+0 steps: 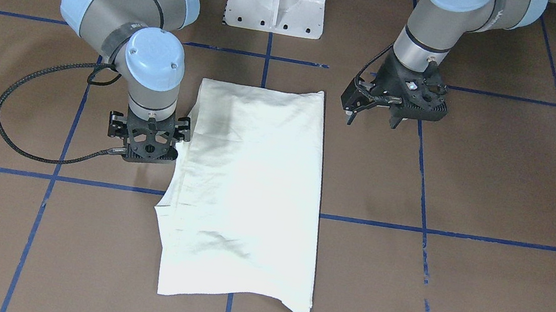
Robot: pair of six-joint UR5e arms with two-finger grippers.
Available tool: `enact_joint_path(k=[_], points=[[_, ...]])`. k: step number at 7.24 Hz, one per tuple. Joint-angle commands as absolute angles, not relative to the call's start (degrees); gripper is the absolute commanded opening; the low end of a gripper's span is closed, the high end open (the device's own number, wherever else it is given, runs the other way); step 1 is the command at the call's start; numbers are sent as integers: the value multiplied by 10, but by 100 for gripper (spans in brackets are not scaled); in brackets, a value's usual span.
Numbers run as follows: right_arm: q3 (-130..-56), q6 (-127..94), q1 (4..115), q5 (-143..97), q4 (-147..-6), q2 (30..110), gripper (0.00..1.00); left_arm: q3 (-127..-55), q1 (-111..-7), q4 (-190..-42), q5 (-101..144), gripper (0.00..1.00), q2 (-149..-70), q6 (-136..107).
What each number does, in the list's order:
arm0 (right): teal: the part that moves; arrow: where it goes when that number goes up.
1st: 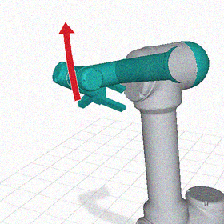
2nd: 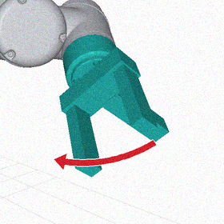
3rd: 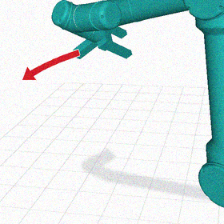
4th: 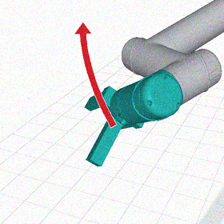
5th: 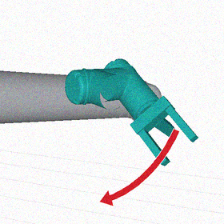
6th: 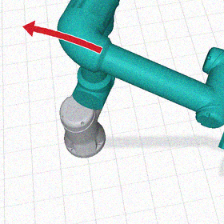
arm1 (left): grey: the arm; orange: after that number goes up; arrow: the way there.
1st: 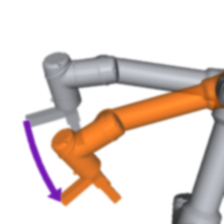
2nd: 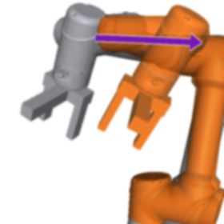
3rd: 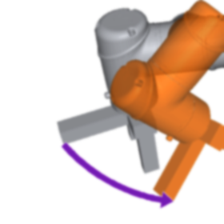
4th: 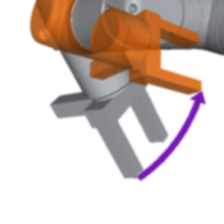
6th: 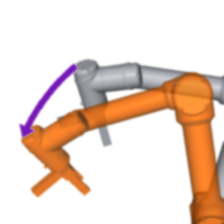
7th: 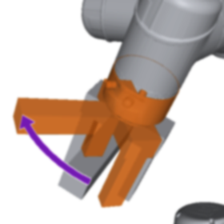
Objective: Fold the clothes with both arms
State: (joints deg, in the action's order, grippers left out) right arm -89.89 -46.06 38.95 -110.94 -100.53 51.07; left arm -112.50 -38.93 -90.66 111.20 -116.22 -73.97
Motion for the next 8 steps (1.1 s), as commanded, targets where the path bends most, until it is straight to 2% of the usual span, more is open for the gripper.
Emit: enact_joint_path(k=[1, 2, 4, 8], points=[[-984, -504, 394, -1136, -1000, 527, 100, -1122, -338, -1005, 1130, 100, -1122, -867], [-1010, -521, 394, -1136, -1000, 532, 100, -1108, -306, -1062, 1129, 100, -1110, -954], [-1035, -553, 394, -1152, -999, 538, 100, -1096, -222, -1068, 1034, 96, -1112, -1103], [-1049, -556, 393, -1155, -999, 542, 100, -1028, -199, -1064, 1004, 84, -1144, -1149]])
